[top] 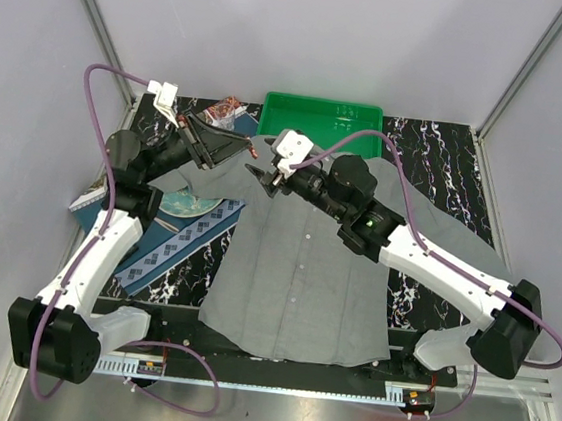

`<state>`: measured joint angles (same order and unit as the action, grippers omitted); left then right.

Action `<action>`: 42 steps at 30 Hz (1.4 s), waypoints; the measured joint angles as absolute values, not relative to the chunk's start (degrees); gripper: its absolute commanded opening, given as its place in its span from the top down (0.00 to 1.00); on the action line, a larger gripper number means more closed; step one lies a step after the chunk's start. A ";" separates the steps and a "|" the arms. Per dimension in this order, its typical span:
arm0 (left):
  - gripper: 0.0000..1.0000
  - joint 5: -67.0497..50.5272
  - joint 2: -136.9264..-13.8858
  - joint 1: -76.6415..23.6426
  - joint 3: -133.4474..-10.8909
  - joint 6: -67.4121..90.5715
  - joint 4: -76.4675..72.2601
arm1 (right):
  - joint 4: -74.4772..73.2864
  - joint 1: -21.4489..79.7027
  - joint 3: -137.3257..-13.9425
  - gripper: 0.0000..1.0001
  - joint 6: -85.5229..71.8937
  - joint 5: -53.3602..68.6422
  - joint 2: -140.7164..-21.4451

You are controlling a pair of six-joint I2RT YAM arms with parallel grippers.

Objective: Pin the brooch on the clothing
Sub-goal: Pass from the left arm to the right

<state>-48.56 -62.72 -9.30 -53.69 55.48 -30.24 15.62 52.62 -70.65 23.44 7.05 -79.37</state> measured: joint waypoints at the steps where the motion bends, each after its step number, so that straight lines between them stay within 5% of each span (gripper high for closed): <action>1: 0.63 -48.53 -62.65 -9.43 -53.47 55.48 -30.26 | 15.64 52.62 -70.98 0.41 23.68 6.92 -79.70; 13: 0.57 -46.63 -61.98 -9.65 -51.37 55.09 -29.98 | 15.05 53.17 -71.79 1.00 25.96 6.66 -80.44; 15: 0.38 -46.65 -61.93 -9.63 -51.35 54.83 -30.13 | 15.00 53.08 -71.85 1.00 26.11 6.55 -80.44; 18: 0.21 -47.77 -61.69 -9.56 -51.35 54.30 -29.82 | 14.79 53.10 -71.96 1.00 27.49 6.52 -80.44; 22: 0.14 -51.64 -58.76 -6.63 -51.42 51.07 -23.44 | 14.31 53.10 -71.85 1.00 33.95 6.07 -80.16; 29: 0.18 -58.87 -54.52 5.02 -55.16 40.91 -1.63 | 18.59 53.12 -55.22 1.00 62.37 7.84 -69.93; 34: 0.22 -63.81 -54.48 3.53 -55.79 38.26 7.84 | 22.74 53.15 -44.53 1.00 81.71 10.59 -68.12; 42: 0.39 -62.98 -54.50 -6.15 -53.49 40.27 10.92 | 22.79 54.00 -43.29 1.00 91.79 15.20 -63.48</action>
